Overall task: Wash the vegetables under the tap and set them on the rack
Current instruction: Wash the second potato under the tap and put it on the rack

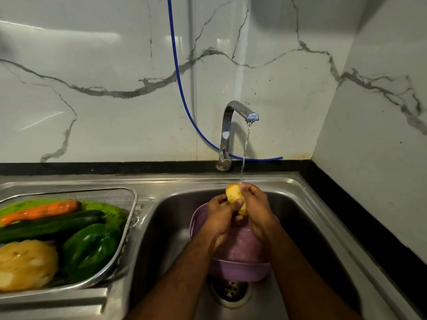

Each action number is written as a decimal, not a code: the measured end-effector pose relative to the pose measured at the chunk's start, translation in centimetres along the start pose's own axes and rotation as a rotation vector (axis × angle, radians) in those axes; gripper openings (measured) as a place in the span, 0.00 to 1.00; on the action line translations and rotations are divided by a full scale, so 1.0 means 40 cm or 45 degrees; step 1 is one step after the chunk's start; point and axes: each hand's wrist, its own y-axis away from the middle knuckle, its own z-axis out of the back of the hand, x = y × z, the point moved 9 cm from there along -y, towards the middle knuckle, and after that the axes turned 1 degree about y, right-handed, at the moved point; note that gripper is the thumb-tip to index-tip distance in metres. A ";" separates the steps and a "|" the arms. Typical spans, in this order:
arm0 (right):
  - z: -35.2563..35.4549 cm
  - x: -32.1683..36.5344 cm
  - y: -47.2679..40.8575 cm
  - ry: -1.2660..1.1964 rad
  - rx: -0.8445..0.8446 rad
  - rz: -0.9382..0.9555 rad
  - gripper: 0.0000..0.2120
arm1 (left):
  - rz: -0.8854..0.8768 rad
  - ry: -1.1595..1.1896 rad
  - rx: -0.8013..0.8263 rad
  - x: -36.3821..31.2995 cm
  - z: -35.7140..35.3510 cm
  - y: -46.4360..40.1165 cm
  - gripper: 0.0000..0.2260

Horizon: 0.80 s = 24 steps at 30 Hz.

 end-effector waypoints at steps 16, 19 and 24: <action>-0.036 -0.017 0.020 0.005 0.132 -0.058 0.17 | -0.607 -0.646 -0.244 -0.103 0.017 0.023 0.13; -0.032 -0.011 0.016 -0.095 0.110 -0.052 0.16 | -0.600 -0.656 -0.174 -0.103 0.010 0.023 0.13; -0.001 -0.020 0.005 -0.473 -0.049 -0.164 0.13 | -0.226 -0.450 -0.158 -0.058 0.026 0.002 0.08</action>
